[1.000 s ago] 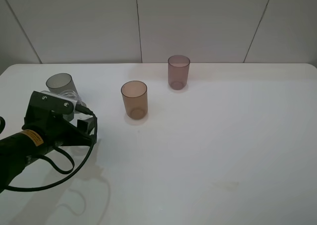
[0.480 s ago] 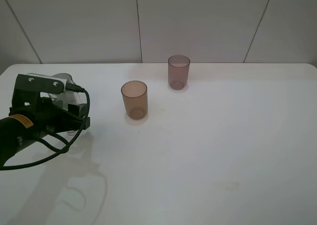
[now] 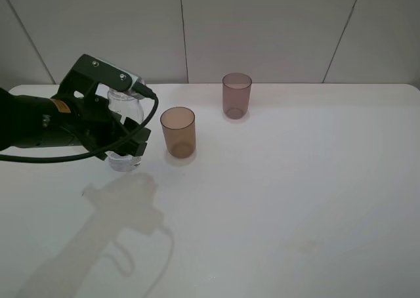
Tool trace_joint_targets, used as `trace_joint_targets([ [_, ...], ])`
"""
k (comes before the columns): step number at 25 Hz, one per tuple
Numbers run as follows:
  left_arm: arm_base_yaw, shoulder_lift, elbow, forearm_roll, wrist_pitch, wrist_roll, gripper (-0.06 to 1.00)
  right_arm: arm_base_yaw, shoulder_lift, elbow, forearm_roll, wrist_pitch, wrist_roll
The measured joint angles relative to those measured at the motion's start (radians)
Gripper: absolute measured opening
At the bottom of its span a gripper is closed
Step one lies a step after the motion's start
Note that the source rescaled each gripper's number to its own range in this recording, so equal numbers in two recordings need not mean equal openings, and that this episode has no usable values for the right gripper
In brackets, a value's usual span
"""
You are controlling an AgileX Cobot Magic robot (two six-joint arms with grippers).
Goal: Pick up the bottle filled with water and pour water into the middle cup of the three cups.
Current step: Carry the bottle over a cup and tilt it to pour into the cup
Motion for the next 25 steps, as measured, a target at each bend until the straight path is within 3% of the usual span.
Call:
trace_joint_targets([
  [6, 0.0, 0.0, -0.135, 0.028, 0.202, 0.11, 0.01, 0.0, 0.0, 0.0, 0.0, 0.0, 0.0],
  [12, 0.02, 0.0, -0.211, 0.175, 0.368, 0.155, 0.01, 0.0, 0.0, 0.0, 0.0, 0.0, 0.0],
  [16, 0.06, 0.0, -0.224, 0.369, 0.442, 0.088, 0.01, 0.0, 0.0, 0.0, 0.006, 0.0, 0.0],
  [20, 0.113, 0.0, -0.259, 0.651, 0.499, -0.101, 0.01, 0.0, 0.0, 0.0, 0.0, 0.0, 0.0],
  [25, 0.118, 0.014, -0.315, 0.893, 0.502, -0.26, 0.01, 0.0, 0.0, 0.0, 0.0, 0.0, 0.0],
])
